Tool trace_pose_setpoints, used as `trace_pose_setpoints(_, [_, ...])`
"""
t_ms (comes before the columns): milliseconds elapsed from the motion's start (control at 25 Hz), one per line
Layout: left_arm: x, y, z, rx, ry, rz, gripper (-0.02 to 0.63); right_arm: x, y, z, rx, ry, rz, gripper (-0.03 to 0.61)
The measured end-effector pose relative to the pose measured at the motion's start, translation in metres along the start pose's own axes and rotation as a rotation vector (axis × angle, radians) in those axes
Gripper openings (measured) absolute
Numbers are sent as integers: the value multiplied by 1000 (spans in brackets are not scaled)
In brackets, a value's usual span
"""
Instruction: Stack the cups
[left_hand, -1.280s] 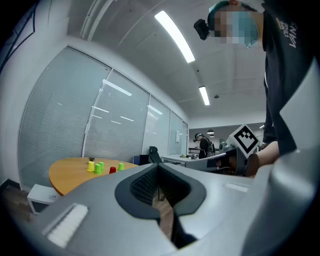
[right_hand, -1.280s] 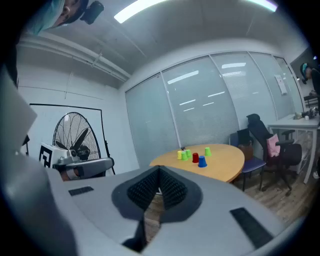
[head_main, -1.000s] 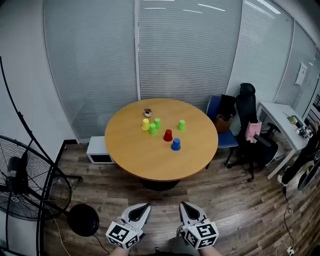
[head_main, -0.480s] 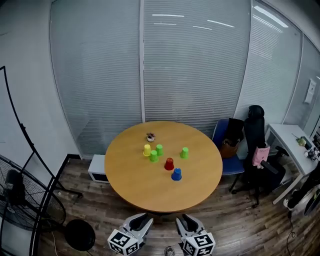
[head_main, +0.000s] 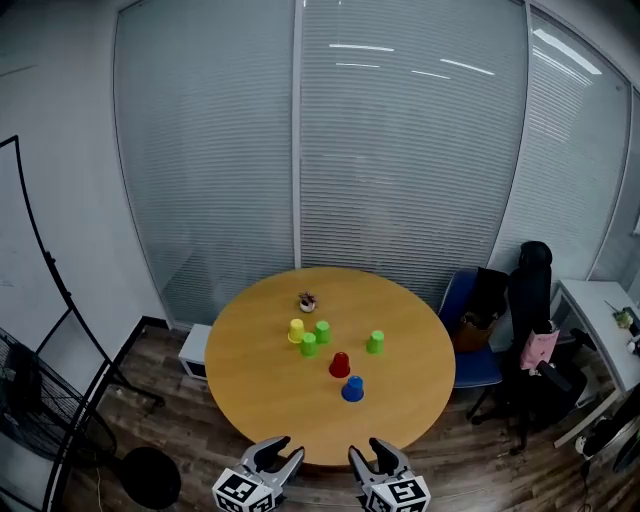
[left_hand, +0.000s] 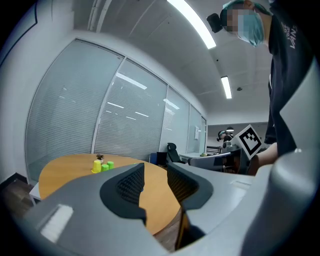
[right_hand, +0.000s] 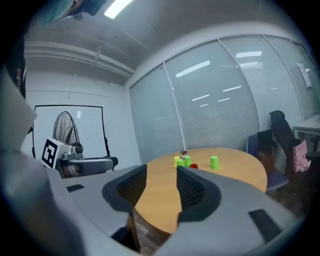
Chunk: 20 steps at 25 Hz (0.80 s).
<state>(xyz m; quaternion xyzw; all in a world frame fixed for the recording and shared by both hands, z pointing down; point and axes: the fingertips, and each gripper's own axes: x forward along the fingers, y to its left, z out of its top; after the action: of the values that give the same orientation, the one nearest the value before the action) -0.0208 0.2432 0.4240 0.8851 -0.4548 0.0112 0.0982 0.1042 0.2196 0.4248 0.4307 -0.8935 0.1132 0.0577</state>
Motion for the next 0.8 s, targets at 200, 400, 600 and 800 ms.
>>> trace_pose_setpoints(200, [13,15,-2,-19,1,27,129,22,-13,3,-3,5,10,156])
trace_pose_setpoints(400, [36,38,1,-30,-4,16,129,50,-27,6,-12,21,-9,156])
trace_pose_setpoints(600, [58,75,-3,-37,0,-36,129,85,-32,9,-13,38,-53,156])
trace_pose_setpoints(800, [87,113,7,-15,-3,-127,129,129,-37,14,1,44,-112,156])
